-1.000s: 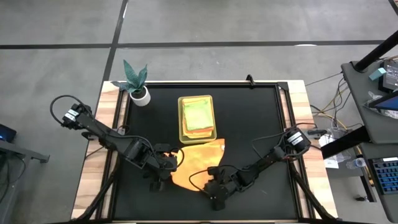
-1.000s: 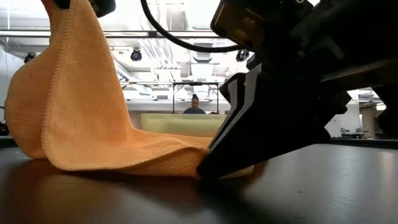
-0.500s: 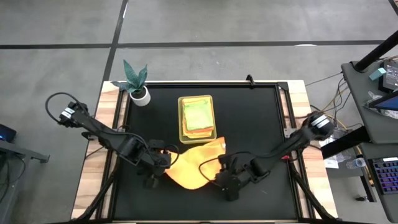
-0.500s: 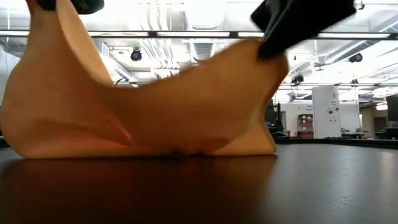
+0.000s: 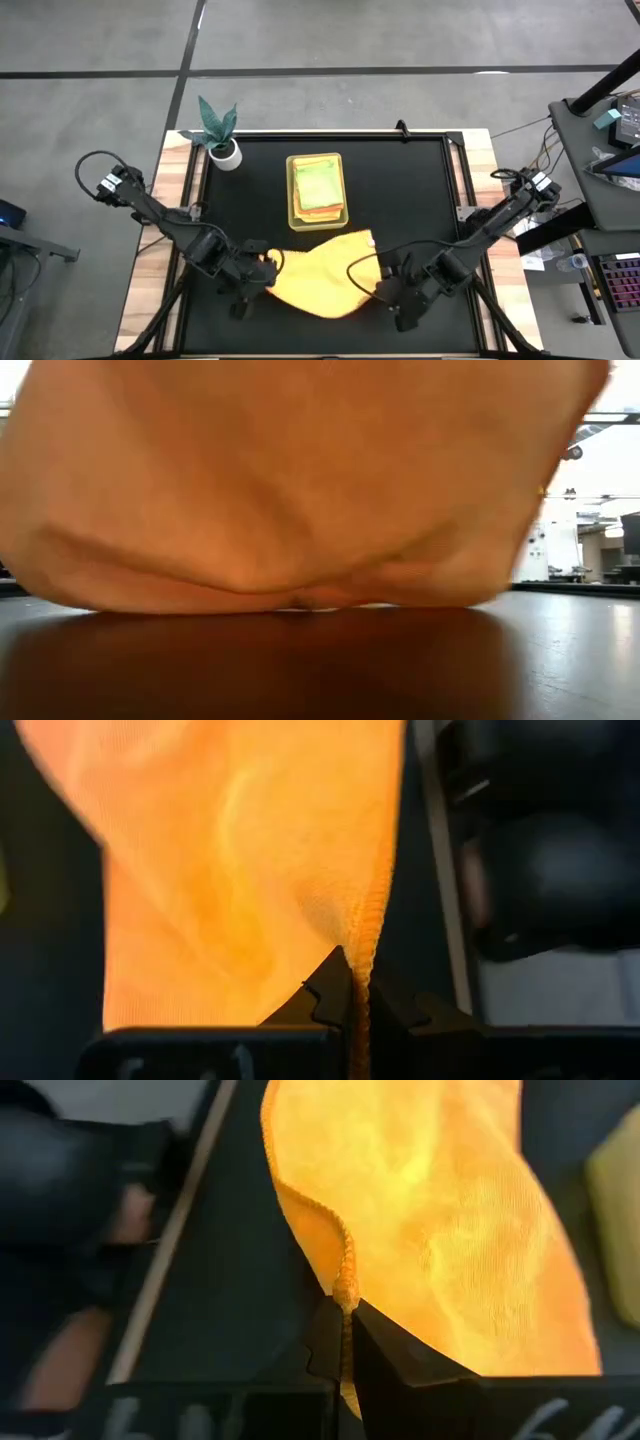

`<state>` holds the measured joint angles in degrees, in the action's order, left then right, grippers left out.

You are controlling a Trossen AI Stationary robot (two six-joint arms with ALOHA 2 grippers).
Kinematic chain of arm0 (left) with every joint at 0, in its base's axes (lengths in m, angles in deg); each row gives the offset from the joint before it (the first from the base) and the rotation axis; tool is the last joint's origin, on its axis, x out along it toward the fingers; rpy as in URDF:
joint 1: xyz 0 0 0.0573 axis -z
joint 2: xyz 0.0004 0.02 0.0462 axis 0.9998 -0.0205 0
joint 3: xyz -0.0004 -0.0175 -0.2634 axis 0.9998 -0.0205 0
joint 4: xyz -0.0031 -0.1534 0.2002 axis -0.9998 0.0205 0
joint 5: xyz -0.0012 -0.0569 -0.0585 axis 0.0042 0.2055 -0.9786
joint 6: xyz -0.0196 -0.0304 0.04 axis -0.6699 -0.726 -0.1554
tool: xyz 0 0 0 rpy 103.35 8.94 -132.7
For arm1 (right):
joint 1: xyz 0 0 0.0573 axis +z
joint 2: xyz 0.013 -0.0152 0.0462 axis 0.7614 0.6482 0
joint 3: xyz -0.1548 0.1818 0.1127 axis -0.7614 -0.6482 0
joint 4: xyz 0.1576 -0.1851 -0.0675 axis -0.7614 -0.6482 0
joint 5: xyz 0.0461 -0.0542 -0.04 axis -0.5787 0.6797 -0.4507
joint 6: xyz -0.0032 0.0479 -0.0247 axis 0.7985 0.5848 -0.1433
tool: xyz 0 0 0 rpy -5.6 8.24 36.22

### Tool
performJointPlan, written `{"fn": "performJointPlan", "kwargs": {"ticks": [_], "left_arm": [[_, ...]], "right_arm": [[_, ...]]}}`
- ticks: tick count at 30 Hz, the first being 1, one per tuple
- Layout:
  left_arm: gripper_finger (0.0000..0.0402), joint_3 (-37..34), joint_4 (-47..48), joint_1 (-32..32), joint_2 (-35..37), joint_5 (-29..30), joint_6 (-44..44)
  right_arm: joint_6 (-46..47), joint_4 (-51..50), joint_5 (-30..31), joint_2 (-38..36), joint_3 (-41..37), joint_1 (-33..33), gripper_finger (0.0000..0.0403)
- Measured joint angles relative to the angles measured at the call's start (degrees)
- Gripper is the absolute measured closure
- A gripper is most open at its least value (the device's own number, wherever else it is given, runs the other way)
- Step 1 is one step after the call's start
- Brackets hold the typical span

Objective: Fold microfiber towels
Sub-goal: Fold the orange microfiber cloth

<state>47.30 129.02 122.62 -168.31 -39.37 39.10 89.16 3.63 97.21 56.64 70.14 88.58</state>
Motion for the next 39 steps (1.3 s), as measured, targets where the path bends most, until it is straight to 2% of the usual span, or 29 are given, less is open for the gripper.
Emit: {"fn": "performJointPlan", "kwargs": {"ticks": [6,12,18,24,29,39], "left_arm": [[0.0402,-0.2,-8.6,4.1,-0.9,3.1,-4.3],[0.0402,-0.2,-12.1,6.7,-6.6,3.2,-6.0],[0.0402,-0.2,-15.1,7.2,-13.8,-2.7,-10.1],[0.0402,-0.2,-17.4,7.3,-19.0,-9.4,-11.9],[0.0402,-0.2,-14.5,6.7,-19.6,-9.5,-11.8],[0.0402,-0.2,-2.4,3.7,-19.3,-3.2,-11.5]], "right_arm": [[7.8,0.2,-2.0,1.2,-0.3,5.3,0.0394],[14.5,0.7,-2.0,4.0,-0.7,8.7,0.0394],[17.3,3.8,-6.3,8.0,-0.7,9.1,0.0394],[18.0,2.6,-7.2,10.9,-0.6,8.4,0.0394],[17.5,-2.0,-1.9,10.7,-0.6,6.1,0.0394],[10.2,-7.4,2.2,10.7,-0.9,-1.8,0.0394]]}}
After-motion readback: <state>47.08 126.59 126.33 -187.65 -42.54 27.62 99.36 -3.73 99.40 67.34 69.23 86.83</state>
